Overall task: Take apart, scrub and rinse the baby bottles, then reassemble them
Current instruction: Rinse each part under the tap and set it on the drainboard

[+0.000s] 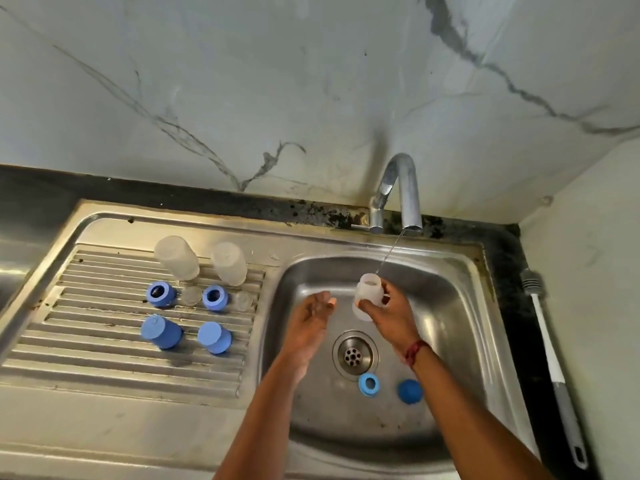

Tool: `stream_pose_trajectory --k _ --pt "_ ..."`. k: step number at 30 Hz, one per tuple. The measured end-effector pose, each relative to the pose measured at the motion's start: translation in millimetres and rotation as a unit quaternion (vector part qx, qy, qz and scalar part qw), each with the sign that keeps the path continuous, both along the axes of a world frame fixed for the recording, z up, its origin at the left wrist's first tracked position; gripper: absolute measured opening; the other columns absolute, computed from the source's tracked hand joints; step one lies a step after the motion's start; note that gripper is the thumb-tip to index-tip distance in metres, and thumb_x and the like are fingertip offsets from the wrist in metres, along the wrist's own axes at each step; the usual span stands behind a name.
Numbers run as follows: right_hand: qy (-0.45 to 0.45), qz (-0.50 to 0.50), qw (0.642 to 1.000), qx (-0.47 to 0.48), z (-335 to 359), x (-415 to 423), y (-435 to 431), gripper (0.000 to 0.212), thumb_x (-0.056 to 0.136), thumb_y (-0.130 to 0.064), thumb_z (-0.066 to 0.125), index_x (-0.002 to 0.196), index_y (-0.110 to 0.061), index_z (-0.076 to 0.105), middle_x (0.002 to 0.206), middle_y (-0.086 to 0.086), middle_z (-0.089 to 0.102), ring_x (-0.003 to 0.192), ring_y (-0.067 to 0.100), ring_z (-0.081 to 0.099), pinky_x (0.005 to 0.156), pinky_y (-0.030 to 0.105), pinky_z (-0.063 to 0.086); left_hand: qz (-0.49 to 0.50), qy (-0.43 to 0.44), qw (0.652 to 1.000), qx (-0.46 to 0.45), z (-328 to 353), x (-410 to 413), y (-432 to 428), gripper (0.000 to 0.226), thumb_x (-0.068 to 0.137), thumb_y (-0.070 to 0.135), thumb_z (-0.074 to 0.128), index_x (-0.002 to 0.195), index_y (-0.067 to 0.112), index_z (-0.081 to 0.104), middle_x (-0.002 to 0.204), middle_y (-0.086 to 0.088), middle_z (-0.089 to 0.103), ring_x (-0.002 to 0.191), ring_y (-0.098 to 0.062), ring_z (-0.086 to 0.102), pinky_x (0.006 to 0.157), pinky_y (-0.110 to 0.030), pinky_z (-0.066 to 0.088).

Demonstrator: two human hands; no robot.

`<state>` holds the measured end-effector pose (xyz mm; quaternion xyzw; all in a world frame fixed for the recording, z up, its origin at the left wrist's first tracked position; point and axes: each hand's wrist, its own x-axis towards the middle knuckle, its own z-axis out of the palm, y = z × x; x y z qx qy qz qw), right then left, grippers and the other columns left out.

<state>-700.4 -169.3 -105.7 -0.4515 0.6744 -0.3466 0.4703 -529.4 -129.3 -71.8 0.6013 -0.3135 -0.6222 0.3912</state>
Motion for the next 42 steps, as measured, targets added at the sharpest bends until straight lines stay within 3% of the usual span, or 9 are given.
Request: stream_pose_trajectory --k 4,10,12,15,19,23,27,36,42 --pt "0.021 -0.051 0.998 -0.03 7 -1 -17 0.05 0.076 -0.015 0.083 0.119 -0.019 0.057 0.117 0.004 0.063 0.096 0.015 0.063 0.074 0.02 0.051 -0.001 0.018 1.0 0.022 -4 2 -2 0.023 0.099 0.033 0.059 0.119 0.024 0.061 0.117 0.011 0.062 0.104 0.004 0.054 0.1 -0.033 0.043" --pt "0.025 -0.053 0.997 -0.052 3 1 -20 0.055 0.071 -0.006 0.085 0.116 -0.02 0.056 0.107 -0.003 0.062 0.095 0.011 0.061 0.066 0.007 0.048 0.016 0.019 0.999 0.022 -15 7 -3 0.024 0.098 0.031 0.06 0.122 0.028 0.06 0.119 0.017 0.06 0.109 0.007 0.052 0.109 -0.038 0.042" --pt "0.031 -0.069 0.995 -0.065 0 0 -23 0.058 0.073 -0.007 0.084 0.124 -0.018 0.058 0.113 -0.002 0.063 0.1 0.012 0.061 0.073 0.009 0.048 0.018 0.018 0.999 0.025 -18 5 -3 0.029 0.097 0.032 0.061 0.126 0.027 0.059 0.123 0.014 0.06 0.112 0.004 0.053 0.11 -0.04 0.042" --pt "0.064 -0.067 0.995 -0.039 -7 0 -24 0.055 0.073 -0.008 0.084 0.12 -0.02 0.059 0.114 0.001 0.065 0.107 0.021 0.063 0.084 0.025 0.051 0.014 0.023 0.999 0.027 -18 0 -6 0.03 0.098 0.031 0.061 0.128 0.026 0.058 0.125 0.011 0.06 0.11 0.005 0.053 0.11 -0.038 0.042" --pt "0.046 -0.007 0.998 -0.032 -6 3 -29 0.055 0.073 -0.01 0.084 0.122 -0.019 0.061 0.11 -0.004 0.066 0.102 0.014 0.063 0.076 0.01 0.049 0.022 0.031 0.999 0.03 -16 -10 -19 0.034 0.097 0.031 0.062 0.13 0.025 0.058 0.123 0.014 0.059 0.112 0.001 0.053 0.111 -0.04 0.041" --pt "0.125 -0.064 0.989 -0.04 -6 2 -32 0.057 0.073 -0.015 0.085 0.124 -0.015 0.059 0.114 0.004 0.067 0.102 0.021 0.062 0.084 0.027 0.049 0.044 0.03 0.998 0.03 -14 -18 -30 0.036 0.098 0.029 0.061 0.132 0.021 0.057 0.123 0.009 0.059 0.117 -0.008 0.054 0.112 -0.045 0.04" --pt "0.109 -0.003 0.993 -0.041 -14 1 -28 0.059 0.072 -0.017 0.087 0.123 -0.017 0.056 0.112 0.002 0.066 0.101 0.02 0.063 0.074 0.013 0.047 0.057 0.035 0.997 0.031 -14 -25 -37 0.038 0.096 0.03 0.064 0.133 0.022 0.058 0.122 0.008 0.06 0.115 -0.009 0.055 0.111 -0.046 0.041" --pt "0.159 -0.035 0.984 -0.069 -13 -2 -31 0.058 0.075 -0.02 0.084 0.126 -0.018 0.059 0.117 0.004 0.068 0.103 0.021 0.064 0.086 0.033 0.054 0.064 0.041 0.997 0.035 -15 -31 -40 0.041 0.095 0.03 0.065 0.133 0.02 0.057 0.129 0.005 0.06 0.121 -0.012 0.055 0.112 -0.046 0.04" --pt "0.124 -0.004 0.991 -0.054 -14 0 -28 0.058 0.074 -0.017 0.085 0.125 -0.018 0.058 0.117 0.002 0.065 0.105 0.019 0.06 0.083 0.025 0.051 0.063 0.042 0.996 0.041 -20 -32 -35 0.037 0.095 0.03 0.065 0.131 0.023 0.057 0.119 0.014 0.059 0.113 -0.004 0.055 0.112 -0.047 0.041"
